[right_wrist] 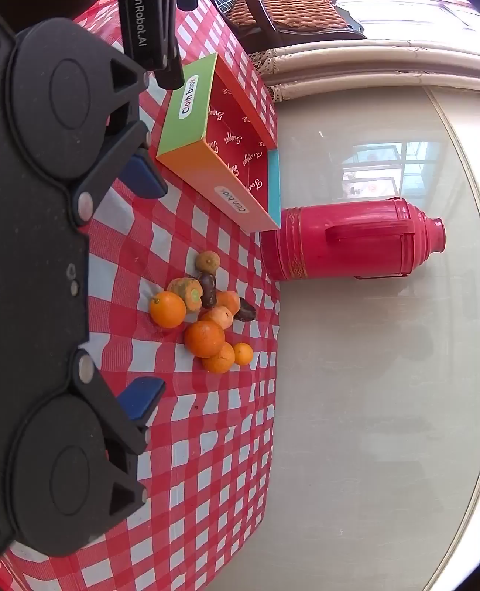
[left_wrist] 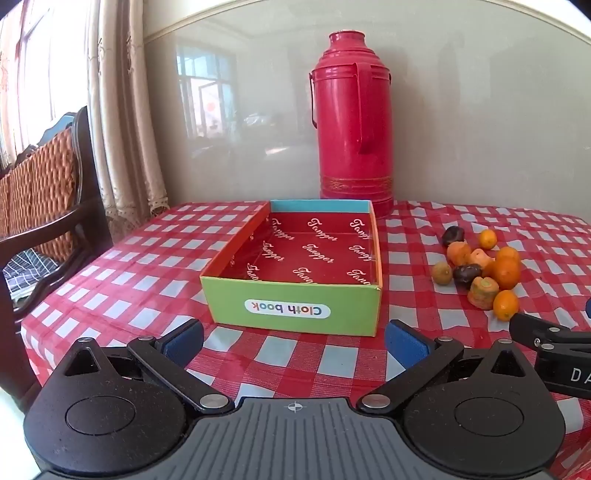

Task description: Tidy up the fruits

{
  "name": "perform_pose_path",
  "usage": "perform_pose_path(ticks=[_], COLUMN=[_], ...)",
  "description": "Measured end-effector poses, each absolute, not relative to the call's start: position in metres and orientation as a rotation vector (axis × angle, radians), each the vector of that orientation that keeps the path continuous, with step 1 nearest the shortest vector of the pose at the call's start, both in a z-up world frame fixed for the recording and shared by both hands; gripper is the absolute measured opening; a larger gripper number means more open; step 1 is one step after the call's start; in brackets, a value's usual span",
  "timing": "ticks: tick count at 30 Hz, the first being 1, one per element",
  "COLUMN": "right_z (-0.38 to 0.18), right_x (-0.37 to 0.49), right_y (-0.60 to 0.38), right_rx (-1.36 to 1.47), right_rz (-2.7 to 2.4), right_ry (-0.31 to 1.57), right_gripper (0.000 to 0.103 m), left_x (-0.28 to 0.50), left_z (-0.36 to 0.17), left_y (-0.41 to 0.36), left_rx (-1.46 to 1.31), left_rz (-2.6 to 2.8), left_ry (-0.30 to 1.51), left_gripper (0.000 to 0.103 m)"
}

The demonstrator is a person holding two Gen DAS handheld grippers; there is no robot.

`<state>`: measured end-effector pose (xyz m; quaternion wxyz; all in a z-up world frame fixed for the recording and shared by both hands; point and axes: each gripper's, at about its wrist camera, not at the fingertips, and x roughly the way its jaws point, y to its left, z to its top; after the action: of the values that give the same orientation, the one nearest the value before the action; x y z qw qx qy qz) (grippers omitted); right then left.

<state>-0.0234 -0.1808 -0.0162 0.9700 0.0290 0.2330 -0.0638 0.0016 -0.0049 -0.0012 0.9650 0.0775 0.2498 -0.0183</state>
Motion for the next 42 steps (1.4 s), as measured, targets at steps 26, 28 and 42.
perform_pose_path(ticks=[26,28,42], right_z=[-0.015,-0.014,-0.008], right_x=[-0.026,-0.027,-0.043], right_y=[-0.185,-0.187,-0.207], right_rx=[0.071,0.075,0.129], right_rz=[-0.142,-0.146,-0.179], right_ry=[0.469,0.465,0.431], right_gripper=[0.097,0.097,0.097], left_x=[0.003,0.001,-0.001], left_z=[-0.003,-0.003,-0.004], left_y=[-0.001,-0.003,-0.017], left_rx=[0.131,0.133,0.18], left_rz=[-0.038,-0.038,-0.089], left_ry=[0.5,0.499,0.505], left_gripper=[0.103,0.103,0.103])
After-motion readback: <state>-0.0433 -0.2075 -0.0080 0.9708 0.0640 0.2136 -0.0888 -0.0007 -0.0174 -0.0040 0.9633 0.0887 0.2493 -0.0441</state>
